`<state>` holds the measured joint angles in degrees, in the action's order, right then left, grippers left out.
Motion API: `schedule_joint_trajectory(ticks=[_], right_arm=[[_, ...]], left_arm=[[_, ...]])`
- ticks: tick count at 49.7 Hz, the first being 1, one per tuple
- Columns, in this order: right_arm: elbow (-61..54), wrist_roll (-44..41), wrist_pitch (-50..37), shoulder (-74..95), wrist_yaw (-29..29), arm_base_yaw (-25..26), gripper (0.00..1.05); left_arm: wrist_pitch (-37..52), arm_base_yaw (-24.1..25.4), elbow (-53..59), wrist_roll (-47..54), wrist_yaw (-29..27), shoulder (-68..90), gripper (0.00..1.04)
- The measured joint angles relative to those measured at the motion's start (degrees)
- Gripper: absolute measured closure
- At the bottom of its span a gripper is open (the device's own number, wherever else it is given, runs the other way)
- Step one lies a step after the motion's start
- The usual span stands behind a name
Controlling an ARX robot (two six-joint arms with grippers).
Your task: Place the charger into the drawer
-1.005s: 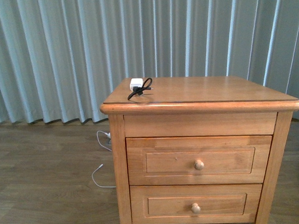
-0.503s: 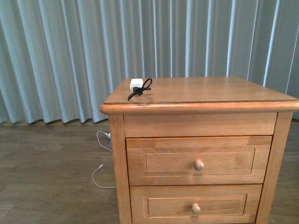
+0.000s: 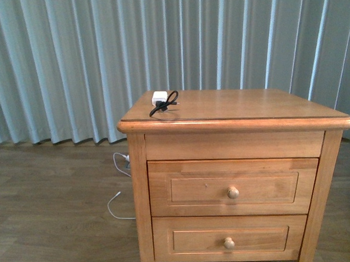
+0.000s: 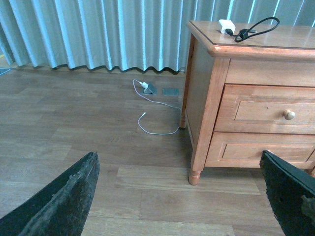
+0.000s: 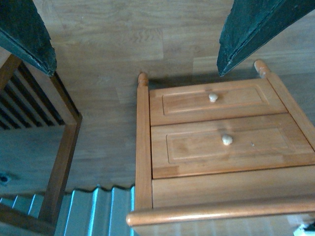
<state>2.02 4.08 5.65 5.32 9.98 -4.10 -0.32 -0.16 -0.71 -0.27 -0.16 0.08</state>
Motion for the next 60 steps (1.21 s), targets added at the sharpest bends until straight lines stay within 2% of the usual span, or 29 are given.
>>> schedule_joint_trajectory(ticks=[5,12,16,17,23,32,46,60], right_arm=[[1.3,1.1,-2.9,6.3,2.0,-3.7,0.08],[4.0,1.1,-12.2,19.8,3.1,-8.7,0.08],[6.8,1.0,-20.6,32.1,3.0,-10.8,0.08],[8.5,0.5,-24.9,38.6,3.0,-11.6,0.08],[13.3,0.3,-33.0,53.4,1.6,-12.2,0.08],[22.2,0.9,-38.4,71.8,0.4,-12.5,0.08],[37.1,0.6,-47.8,95.7,2.9,-15.6,0.08],[52.0,0.0,-51.3,113.9,3.7,-16.0,0.08]], left_arm=[[0.0,0.0,0.0,0.0,0.0,0.0,0.06],[0.0,0.0,0.0,0.0,0.0,0.0,0.06],[0.0,0.0,0.0,0.0,0.0,0.0,0.06],[0.0,0.0,0.0,0.0,0.0,0.0,0.06],[0.0,0.0,0.0,0.0,0.0,0.0,0.06],[0.0,0.0,0.0,0.0,0.0,0.0,0.06],[0.0,0.0,0.0,0.0,0.0,0.0,0.06],[0.0,0.0,0.0,0.0,0.0,0.0,0.06]])
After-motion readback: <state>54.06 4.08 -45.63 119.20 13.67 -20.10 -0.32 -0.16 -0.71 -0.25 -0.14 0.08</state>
